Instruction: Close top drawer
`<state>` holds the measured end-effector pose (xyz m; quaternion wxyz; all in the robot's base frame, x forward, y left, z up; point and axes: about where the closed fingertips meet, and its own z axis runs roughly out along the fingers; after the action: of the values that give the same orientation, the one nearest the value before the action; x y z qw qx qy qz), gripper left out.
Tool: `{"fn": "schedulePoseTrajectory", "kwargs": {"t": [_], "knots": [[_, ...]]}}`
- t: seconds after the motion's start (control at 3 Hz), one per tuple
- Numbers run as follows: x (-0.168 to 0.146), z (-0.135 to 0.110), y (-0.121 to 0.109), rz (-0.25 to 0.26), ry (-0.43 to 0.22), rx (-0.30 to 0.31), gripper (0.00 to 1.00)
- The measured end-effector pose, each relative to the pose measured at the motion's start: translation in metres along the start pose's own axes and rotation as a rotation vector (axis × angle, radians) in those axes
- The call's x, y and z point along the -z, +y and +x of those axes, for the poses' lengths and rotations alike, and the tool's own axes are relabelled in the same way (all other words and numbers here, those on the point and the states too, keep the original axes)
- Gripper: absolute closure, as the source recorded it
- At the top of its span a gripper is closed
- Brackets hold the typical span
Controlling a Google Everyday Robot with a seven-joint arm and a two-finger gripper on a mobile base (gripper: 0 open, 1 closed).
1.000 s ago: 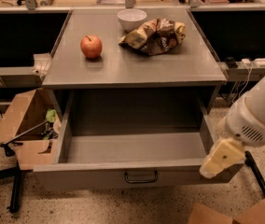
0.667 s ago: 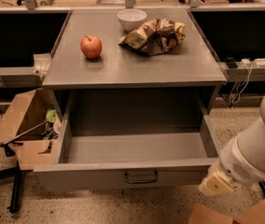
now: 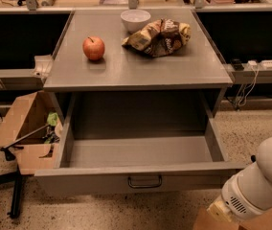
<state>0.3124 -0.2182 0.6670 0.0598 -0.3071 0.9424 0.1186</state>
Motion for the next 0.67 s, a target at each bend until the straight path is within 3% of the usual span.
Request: {"fn": "schedulePoseTrajectory", "kwargs": {"t": [0.33,0.67], "knots": [[-0.024,0.0,-0.021,0.029,-0.029,-0.056,1.0],[-0.035,-0.014,-0.042,0.065,-0.069,-0.071,1.0]]}}
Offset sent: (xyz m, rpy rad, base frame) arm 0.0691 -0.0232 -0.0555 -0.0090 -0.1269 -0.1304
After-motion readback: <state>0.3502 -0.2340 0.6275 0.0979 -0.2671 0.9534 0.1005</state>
